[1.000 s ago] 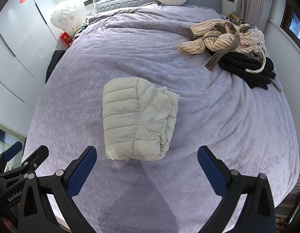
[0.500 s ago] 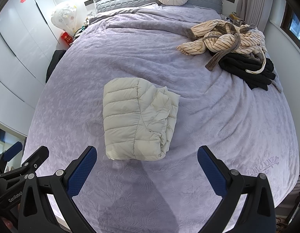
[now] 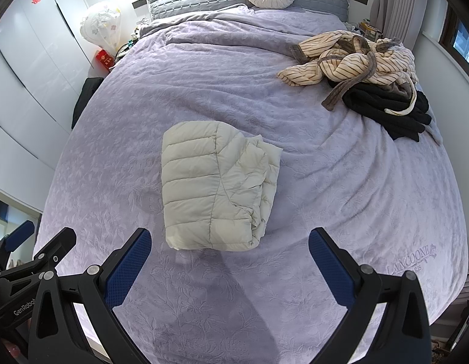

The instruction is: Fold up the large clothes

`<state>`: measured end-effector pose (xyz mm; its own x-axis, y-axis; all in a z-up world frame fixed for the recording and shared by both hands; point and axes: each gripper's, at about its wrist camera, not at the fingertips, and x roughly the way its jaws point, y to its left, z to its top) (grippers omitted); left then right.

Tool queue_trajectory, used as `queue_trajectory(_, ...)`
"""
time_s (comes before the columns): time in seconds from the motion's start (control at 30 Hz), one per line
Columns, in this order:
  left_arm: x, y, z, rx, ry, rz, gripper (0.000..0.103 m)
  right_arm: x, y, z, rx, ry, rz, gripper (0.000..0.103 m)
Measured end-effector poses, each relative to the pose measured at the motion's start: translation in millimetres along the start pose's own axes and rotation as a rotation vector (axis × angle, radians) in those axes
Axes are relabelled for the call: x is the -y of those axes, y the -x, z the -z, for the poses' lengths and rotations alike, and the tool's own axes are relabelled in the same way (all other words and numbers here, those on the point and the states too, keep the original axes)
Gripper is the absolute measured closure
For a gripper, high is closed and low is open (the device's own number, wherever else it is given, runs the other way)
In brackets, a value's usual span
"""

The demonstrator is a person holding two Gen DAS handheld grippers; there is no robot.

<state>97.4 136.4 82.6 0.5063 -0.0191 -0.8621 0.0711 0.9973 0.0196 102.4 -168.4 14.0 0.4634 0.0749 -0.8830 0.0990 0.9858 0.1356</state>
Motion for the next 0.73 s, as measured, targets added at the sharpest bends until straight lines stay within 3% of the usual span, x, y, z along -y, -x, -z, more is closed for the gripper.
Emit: queue_trajectory(0.73,-4.2,-3.6,-2.6,0.012,-0.011,-0.007,0.001,-0.4,-0.1,0.1,-0.002,0.000,0.001,0.000)
